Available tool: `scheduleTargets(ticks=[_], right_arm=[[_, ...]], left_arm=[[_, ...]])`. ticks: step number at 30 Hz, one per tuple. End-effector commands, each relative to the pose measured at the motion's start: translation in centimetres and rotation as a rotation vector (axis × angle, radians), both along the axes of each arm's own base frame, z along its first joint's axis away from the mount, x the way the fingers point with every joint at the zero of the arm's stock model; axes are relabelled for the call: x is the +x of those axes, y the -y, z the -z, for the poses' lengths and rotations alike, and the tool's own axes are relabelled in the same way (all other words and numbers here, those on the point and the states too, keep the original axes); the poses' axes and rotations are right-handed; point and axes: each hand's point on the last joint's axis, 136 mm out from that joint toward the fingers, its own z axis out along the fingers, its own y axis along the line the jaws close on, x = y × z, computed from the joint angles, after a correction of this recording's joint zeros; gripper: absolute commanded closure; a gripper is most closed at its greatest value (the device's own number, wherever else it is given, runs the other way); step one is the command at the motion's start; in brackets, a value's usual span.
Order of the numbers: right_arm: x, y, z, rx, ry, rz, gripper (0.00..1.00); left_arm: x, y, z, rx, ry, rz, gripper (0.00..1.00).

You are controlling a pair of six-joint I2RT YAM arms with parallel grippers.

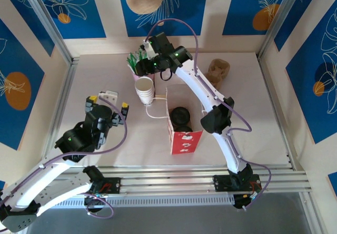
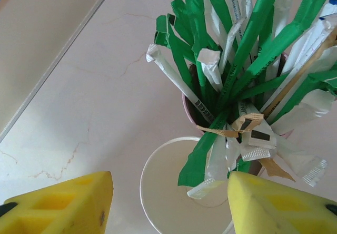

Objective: Pack the takeout coffee

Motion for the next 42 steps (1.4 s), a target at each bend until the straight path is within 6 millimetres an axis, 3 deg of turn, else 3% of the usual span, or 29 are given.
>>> scheduleTargets(ticks=[1, 14, 28, 34, 42], right_arm=[[0.7, 0.3, 0.1, 0.002, -0.003, 0.038, 0.41], [1.4, 0.6, 1.6, 0.008, -0.045, 0.068, 0.50], [1.4, 0.7, 1.4, 0.008, -0.050, 0.085, 0.76], [1.1, 0.6, 0.8, 0.003, -0.032, 0.085, 0.78], [1.0, 0.7, 0.6, -0.015, -0.014, 0.086, 0.73]], left_arm=[[0.0, -0.3, -0.2, -0.004, 0.013, -0.005, 0.00], [0.1, -0.4, -0.1, -0.006, 0.008, -0.007, 0.00], [0.3, -0.5, 0.0, -0.017, 0.001, -0.010, 0.00], [0.3, -0.6, 0.1, -0.021, -0.001, -0.010, 0.00], [0.3, -0.6, 0.1, -0.027, -0.004, -0.010, 0.00]])
